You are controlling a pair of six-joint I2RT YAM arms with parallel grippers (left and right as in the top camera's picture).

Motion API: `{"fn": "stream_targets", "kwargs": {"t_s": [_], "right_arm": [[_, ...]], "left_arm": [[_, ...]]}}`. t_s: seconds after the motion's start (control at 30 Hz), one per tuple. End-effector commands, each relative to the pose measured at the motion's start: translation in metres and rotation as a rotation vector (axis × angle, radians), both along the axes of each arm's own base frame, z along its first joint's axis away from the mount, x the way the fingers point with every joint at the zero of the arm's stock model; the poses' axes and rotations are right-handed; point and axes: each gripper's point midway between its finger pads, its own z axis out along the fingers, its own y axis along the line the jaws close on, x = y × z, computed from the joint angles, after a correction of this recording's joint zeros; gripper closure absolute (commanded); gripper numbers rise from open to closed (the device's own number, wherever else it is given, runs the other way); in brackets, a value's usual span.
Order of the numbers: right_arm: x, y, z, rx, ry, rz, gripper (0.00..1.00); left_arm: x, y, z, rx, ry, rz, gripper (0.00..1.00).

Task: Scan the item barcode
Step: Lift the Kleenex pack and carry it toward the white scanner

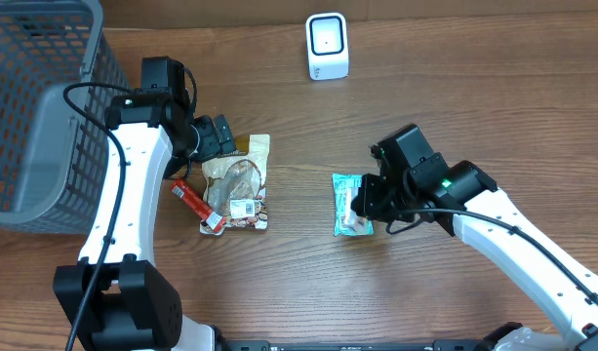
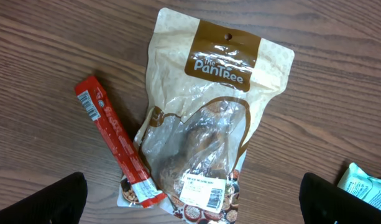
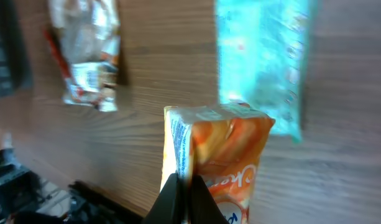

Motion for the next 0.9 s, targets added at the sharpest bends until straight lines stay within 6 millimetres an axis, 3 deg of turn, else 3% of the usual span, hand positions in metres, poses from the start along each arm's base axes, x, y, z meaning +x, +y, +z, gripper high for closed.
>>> {"fn": "stream_targets", "kwargs": {"t_s": [0.0,0.27,0.43,0.63,0.77,0.87], "right_arm": [[0.006,0.014,0.023,0.097,-0.056,0.034,0.96],[0.018,0.020,0.042,0.127,-0.093,0.027,0.96],[0.035,0.021,0.070,0.125,-0.101,0.054,0.96],[0.076,0.024,0.116,0.126,-0.134,0.055,0.96],[0.115,0.029,0.148,0.156,-0.203,0.028,0.96],[0.137,0.040,0.166,0.231,-0.218,0.047,0.96]], "left_arm": [[0.001,-0.002,0.002,-0.009,-0.007,0.006,0.00],[0.001,-0.002,0.002,-0.009,-0.007,0.006,0.00],[0.001,-0.002,0.002,-0.009,-0.007,0.006,0.00],[0.001,-0.002,0.002,-0.008,-0.007,0.006,0.00],[0.001,-0.002,0.002,-0.009,-0.007,0.006,0.00],[0.001,-0.002,0.002,-0.009,-0.007,0.006,0.00]]}}
